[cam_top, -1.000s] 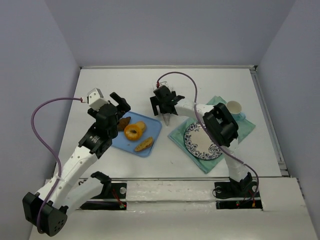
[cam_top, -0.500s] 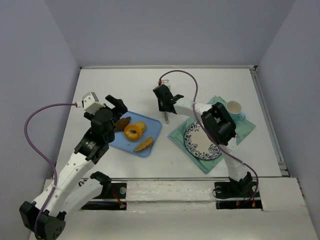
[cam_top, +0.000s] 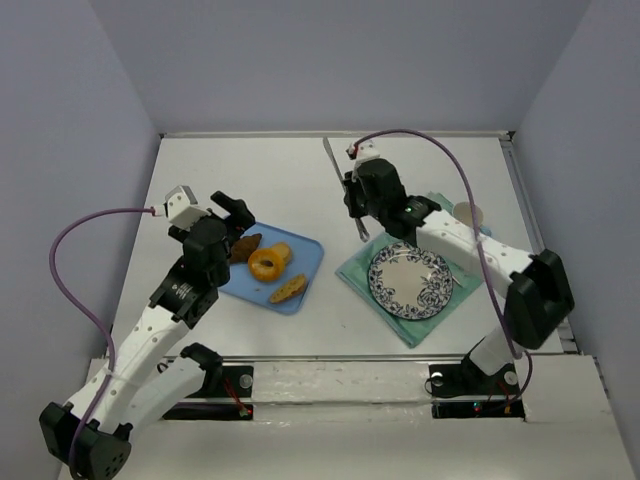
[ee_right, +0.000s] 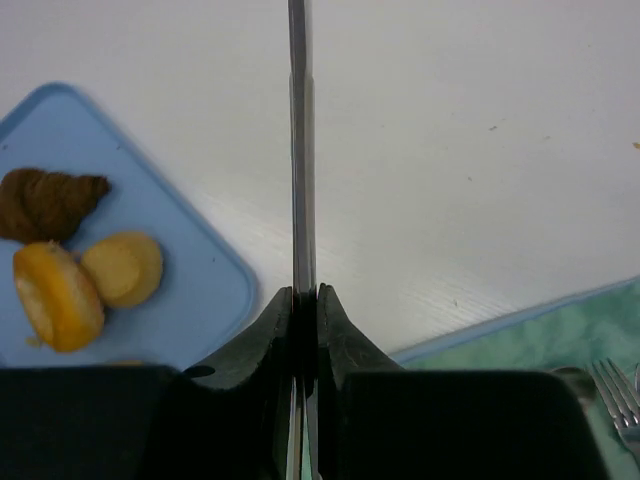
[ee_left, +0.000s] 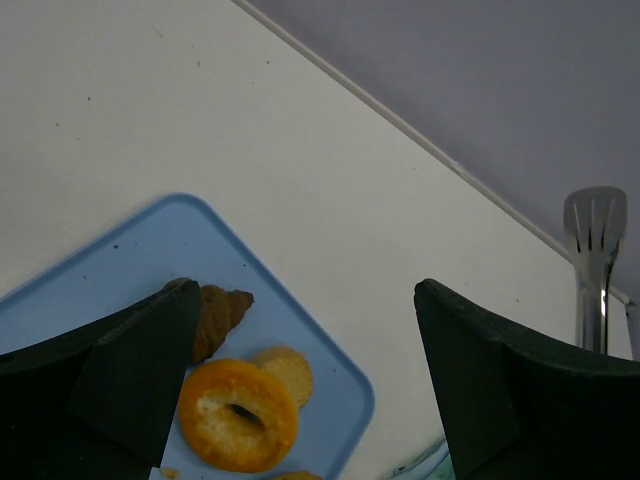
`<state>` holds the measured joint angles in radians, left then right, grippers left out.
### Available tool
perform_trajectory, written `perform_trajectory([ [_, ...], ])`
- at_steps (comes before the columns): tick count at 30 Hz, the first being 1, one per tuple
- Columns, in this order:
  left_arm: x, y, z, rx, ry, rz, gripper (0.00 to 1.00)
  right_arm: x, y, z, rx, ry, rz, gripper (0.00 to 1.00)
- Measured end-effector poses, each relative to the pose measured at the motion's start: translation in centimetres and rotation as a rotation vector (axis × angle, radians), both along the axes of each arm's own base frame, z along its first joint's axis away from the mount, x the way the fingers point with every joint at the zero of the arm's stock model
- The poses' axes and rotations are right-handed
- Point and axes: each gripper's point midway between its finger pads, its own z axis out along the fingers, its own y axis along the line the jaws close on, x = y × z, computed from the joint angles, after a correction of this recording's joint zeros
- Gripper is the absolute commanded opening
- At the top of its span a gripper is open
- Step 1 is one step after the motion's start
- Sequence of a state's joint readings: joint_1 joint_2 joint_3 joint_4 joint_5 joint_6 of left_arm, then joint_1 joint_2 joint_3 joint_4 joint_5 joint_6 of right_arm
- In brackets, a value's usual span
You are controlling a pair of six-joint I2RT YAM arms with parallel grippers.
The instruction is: Place the bread
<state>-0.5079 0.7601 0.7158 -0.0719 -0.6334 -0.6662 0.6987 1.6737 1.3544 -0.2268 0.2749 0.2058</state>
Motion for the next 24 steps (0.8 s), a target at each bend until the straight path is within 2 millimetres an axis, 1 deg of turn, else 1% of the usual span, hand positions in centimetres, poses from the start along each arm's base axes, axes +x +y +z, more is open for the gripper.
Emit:
perform_trajectory([
  [1,0.1,0.0,-0.1,0.002,0.004,0.000,0.99,-1.6,-0.3,1.3,0.028,-0.021,0.051,0.07],
  [2,0.1,-0.1,-0.3,0.005,0.010,0.001,0.99,-2.5,-0.6,1.7,0.034,-0.026,0.079,0.07],
  [3,0.2,-0.1,-0.5,0.007,0.015,0.001,0.99,-4.1,-0.8,2.1,0.052,-0.032,0.139,0.07],
  [4,0.3,-0.1,-0.8,0.011,0.025,0.001,0.99,-5.5,-0.9,2.0,0.060,-0.030,0.190,0.07],
  [6,0.4,-0.2,-1.1,0.017,0.037,0.001,0.99,-8.3,-0.9,1.1,0.068,-0.007,0.289,0.07],
  [7,0.5,-0.1,-1.2,0.018,0.040,0.002,0.99,-9.4,-0.7,0.5,0.071,0.009,0.331,0.10],
  [8,0.5,-0.2,-1.3,0.019,0.042,0.002,0.99,-11.0,-0.6,-0.5,0.069,0.042,0.389,0.12],
  [9,0.5,-0.2,-1.3,0.019,0.043,0.003,0.99,-12.2,-0.4,-1.0,0.069,0.065,0.430,0.14],
  [10,0.5,-0.2,-1.3,0.020,0.044,0.003,0.99,-13.2,-0.2,-1.6,0.068,0.088,0.468,0.19],
  [12,0.5,-0.2,-1.3,0.020,0.044,0.003,0.99,-15.0,0.4,-2.2,0.069,0.125,0.538,0.23],
  [13,0.5,-0.2,-1.4,0.020,0.045,0.003,0.99,-15.5,0.6,-2.2,0.072,0.132,0.560,0.28],
  [15,0.5,-0.2,-1.4,0.021,0.046,0.003,0.99,-16.3,1.1,-2.1,0.081,0.141,0.598,0.31],
  [16,0.6,-0.2,-1.4,0.021,0.047,0.003,0.99,-16.6,1.4,-2.1,0.086,0.145,0.612,0.36],
  [20,0.7,-0.2,-1.7,0.025,0.055,0.003,0.99,-16.9,1.9,-2.5,0.100,0.176,0.631,0.41],
  [24,0.7,-0.2,-1.7,0.025,0.055,0.003,0.99,-17.1,2.5,-4.0,0.108,0.242,0.636,0.47],
])
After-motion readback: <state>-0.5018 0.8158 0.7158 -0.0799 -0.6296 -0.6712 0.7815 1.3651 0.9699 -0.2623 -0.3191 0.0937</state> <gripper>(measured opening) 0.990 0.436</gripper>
